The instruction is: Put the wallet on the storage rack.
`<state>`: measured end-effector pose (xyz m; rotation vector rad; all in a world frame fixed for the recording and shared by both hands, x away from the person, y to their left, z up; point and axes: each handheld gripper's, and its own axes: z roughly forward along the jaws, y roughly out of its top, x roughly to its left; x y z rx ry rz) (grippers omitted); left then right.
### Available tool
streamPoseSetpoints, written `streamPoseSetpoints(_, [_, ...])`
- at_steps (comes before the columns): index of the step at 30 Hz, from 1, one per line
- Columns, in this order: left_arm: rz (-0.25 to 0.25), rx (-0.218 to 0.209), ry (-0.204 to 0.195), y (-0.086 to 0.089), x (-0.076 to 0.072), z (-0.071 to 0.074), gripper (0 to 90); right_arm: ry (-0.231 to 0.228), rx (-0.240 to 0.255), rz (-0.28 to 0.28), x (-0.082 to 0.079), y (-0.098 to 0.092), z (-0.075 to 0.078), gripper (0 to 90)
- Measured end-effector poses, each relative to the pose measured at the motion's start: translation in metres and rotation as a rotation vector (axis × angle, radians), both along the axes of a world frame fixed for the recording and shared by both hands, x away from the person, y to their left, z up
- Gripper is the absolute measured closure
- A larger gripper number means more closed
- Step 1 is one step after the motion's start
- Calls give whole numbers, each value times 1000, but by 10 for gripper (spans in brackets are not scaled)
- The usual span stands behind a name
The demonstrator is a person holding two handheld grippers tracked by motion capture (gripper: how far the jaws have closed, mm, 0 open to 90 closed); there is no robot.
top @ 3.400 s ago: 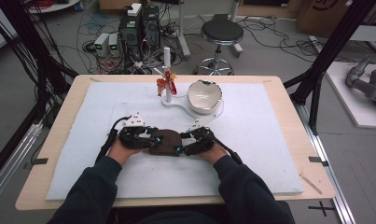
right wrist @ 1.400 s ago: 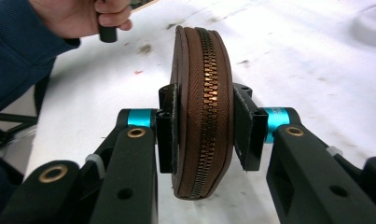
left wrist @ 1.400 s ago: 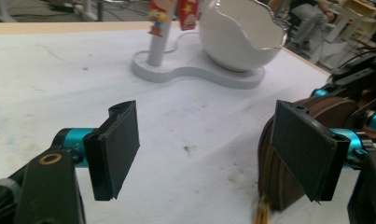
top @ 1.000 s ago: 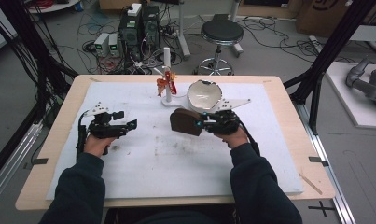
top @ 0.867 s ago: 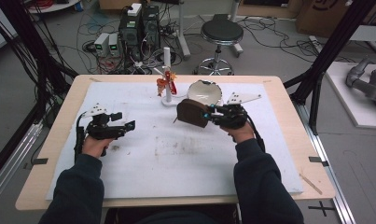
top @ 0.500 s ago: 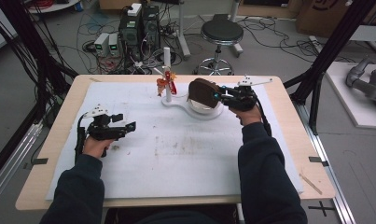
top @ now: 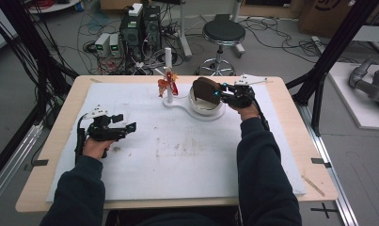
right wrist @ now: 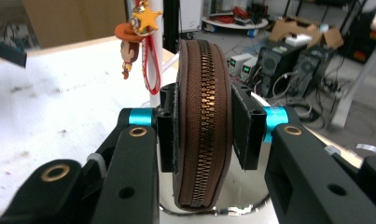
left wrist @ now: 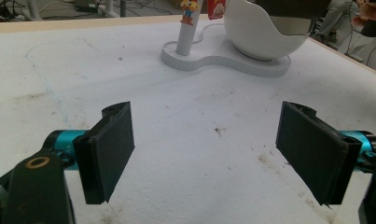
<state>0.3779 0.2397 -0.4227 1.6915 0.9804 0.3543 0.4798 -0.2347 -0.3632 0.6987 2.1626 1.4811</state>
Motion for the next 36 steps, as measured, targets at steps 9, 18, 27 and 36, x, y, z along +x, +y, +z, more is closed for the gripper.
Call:
streamPoseSetpoints(9, [-1, -5, 3, 1, 0, 0, 192, 53, -93, -74, 9, 10, -17, 502])
streamPoseSetpoints(18, [6, -14, -11, 4, 0, 1, 233, 126, 56, -157, -11, -22, -3, 395])
streamPoseSetpoints(27, [21, 42, -87, 3, -2, 3, 221, 77, 59, -185, -54, -53, 3, 327])
streamPoseSetpoints(36, [46, -26, -84, 4, -3, 6, 185, 108, -69, -230, -92, -73, -32, 242])
